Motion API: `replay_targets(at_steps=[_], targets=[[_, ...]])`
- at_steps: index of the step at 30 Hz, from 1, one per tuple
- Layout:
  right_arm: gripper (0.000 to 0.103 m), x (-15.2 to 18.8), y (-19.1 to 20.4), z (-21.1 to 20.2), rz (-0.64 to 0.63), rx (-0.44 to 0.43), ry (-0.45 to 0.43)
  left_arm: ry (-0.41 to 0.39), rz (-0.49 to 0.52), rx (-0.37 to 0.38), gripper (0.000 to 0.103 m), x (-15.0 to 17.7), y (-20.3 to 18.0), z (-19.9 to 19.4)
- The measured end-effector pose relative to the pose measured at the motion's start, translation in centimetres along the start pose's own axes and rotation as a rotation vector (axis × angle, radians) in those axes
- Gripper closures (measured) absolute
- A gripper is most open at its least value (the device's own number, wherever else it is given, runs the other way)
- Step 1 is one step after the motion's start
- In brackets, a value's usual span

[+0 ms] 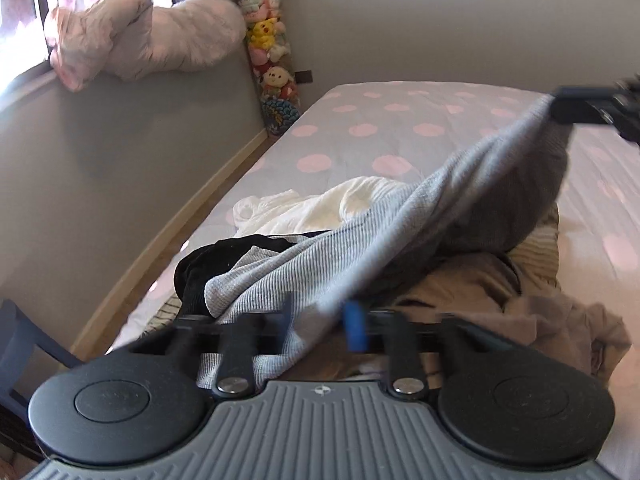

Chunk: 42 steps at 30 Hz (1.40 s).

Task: Fold clothes
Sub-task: 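Lift the grey shirt with the right gripper and pull it from the pile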

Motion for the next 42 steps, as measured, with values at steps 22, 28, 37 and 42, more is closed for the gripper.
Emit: replay_targets(at_steps=[22, 28, 37, 42], targets=[[0.1, -2.9, -14.1, -26.2, 0.133, 0.435, -0.167, -0.28, 0.14, 0.415, 0.101, -6.8, -18.1, -24.6], [0.1, 3.8, -18.7, -36.4, 0.194, 0.573, -0.056, -0.116, 0.256, 0.611, 0.101, 0.1, -27.8, -25.5], [0.1, 20.3, -16.3, -48.3, 0.422, 0.57, 0.282, 0.274, 0.506, 0.768, 0.101, 15.1, -35.7, -24.1], [0.099, 25.7, -11.9, -51.4, 0.538, 0.517, 0.382, 0.398, 0.564, 0.785, 0.101, 19.9, -35.5, -24.7]])
Point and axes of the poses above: each gripper's, at about its wrist camera, not at the fingertips, and z roughly the way its jaws point, y to its left, x to its underside, the point moved 4 cm from there along z, roughly the way its jaws point, and after that the axes turned 9 degrees about -z, right-handed, at the moved point
